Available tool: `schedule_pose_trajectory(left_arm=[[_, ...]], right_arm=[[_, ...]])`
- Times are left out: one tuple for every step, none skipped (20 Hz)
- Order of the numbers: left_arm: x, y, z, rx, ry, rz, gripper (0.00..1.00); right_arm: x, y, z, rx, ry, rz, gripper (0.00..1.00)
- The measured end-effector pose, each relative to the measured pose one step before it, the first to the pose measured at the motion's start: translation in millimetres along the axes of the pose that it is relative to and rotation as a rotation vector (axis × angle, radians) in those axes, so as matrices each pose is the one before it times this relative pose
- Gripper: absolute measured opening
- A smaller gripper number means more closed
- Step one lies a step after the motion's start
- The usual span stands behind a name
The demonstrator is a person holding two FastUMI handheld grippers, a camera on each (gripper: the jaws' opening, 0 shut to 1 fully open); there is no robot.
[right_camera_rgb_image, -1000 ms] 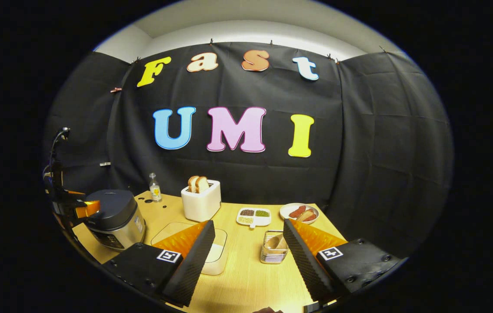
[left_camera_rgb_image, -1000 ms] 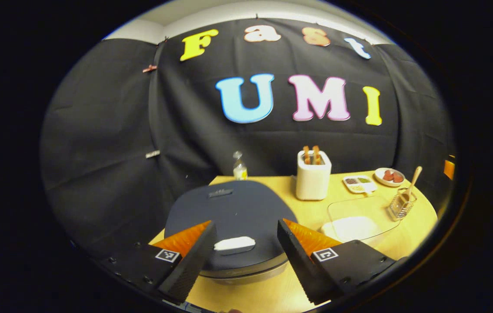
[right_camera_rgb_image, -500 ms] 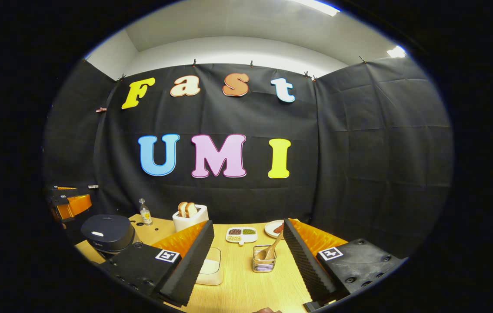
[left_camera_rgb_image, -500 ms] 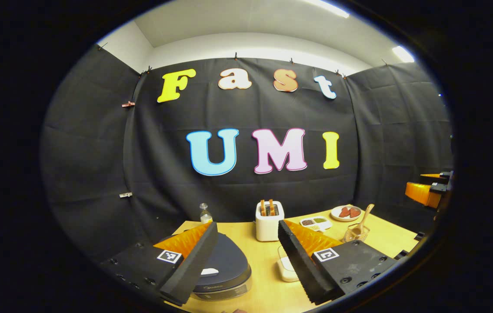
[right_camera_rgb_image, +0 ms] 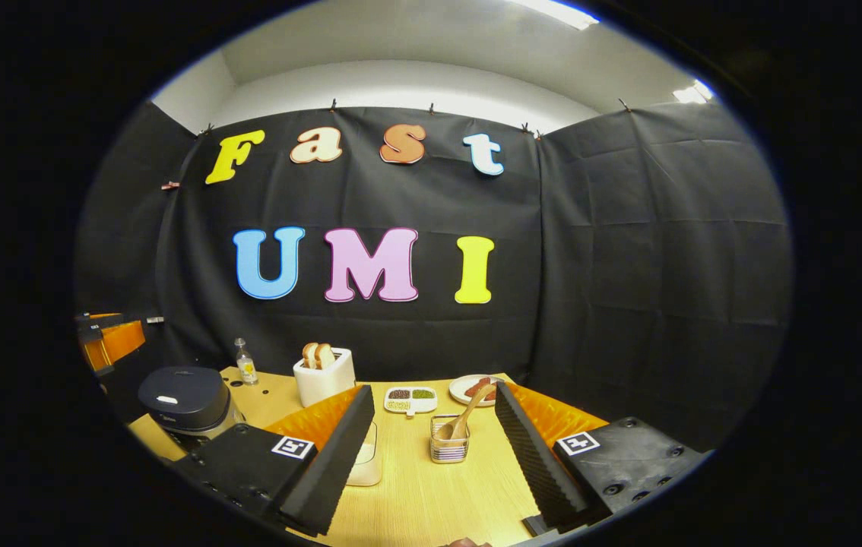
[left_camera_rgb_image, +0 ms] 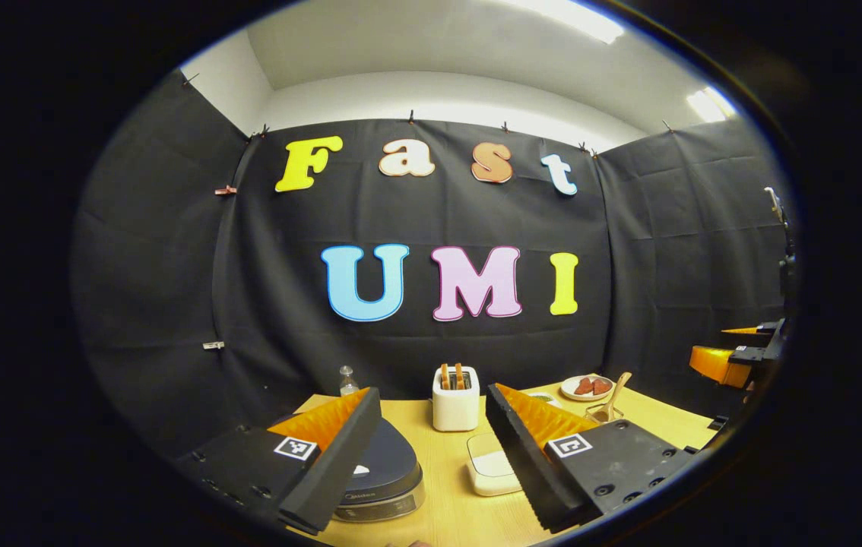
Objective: Close the left gripper, press the button to open the rice cooker; take a wooden spoon from the chopstick holder with the right hand, scoop a spoonful of rice and pour it into the rice cooker, then put the wooden spoon back into the chopstick holder.
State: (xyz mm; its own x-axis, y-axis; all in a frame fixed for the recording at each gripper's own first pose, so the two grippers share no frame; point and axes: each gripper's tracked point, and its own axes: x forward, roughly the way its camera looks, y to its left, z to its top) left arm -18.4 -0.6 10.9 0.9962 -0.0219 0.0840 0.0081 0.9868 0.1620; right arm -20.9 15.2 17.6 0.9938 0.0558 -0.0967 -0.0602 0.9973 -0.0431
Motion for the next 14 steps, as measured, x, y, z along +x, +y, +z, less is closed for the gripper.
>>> schedule_pose_trajectory(left_arm=[[0.68,2.15,-1.12,-0.00685,0.00270,0.00482,0.95],[1.20,2.91,-1.09,-0.00433,0.00358,0.00646,0.94],[1.98,1.70,-0.40,0.00011,0.00227,0.00393,0.94],[1.47,2.08,0.19,0.00305,0.00071,0.00561,0.95],[1.74,1.68,0.98,0.00452,0.00000,0.00374,0.95],[2.69,1.00,-0.43,0.00353,0.00114,0.00351,0.94],[1.59,-0.16,0.63,0.00140,0.00095,-0.00051,0.94],[2.20,-0.27,-1.07,0.00164,0.00185,-0.00026,0.94],[1.19,-0.04,0.92,0.00216,-0.00164,0.00275,0.94],[1.60,1.01,2.52,0.00412,-0.00844,0.00174,0.95],[1.30,-2.08,1.35,0.00494,-0.00396,-0.00355,0.95],[1.46,-0.17,-0.72,0.00301,-0.00090,0.00055,0.95],[1.41,-0.40,-0.57,-0.00398,0.00037,0.00202,0.95],[0.94,-0.34,-1.32,-0.00794,0.00012,0.00237,0.95]], right_arm=[[-0.39,2.71,0.58,-0.00170,-0.00027,0.00504,1.00],[1.76,2.73,1.13,-0.00177,-0.00171,0.00534,1.00],[1.39,2.53,0.96,-0.00316,-0.00355,0.00654,1.00],[0.84,2.62,1.05,-0.00460,-0.00271,0.00724,1.00],[0.64,1.74,-0.03,-0.00624,0.00078,0.00583,1.00],[1.32,2.18,-1.16,-0.00376,0.00356,0.00745,1.00],[0.58,3.10,-0.63,-0.00058,0.00214,0.00730,1.00],[1.57,1.74,0.03,0.00062,0.00154,0.00356,1.00],[1.63,0.64,-0.25,0.00034,0.00184,0.00252,1.00],[0.28,1.81,1.34,-0.00082,-0.00178,0.00474,1.00],[0.42,0.77,0.37,-0.00371,-0.00280,0.00442,1.00],[1.77,0.43,-0.60,-0.00546,0.00039,0.00275,1.00],[0.06,0.57,-2.45,-0.00421,0.00618,0.00397,1.00],[0.92,1.18,-2.82,0.00100,0.00875,0.00526,1.00]])
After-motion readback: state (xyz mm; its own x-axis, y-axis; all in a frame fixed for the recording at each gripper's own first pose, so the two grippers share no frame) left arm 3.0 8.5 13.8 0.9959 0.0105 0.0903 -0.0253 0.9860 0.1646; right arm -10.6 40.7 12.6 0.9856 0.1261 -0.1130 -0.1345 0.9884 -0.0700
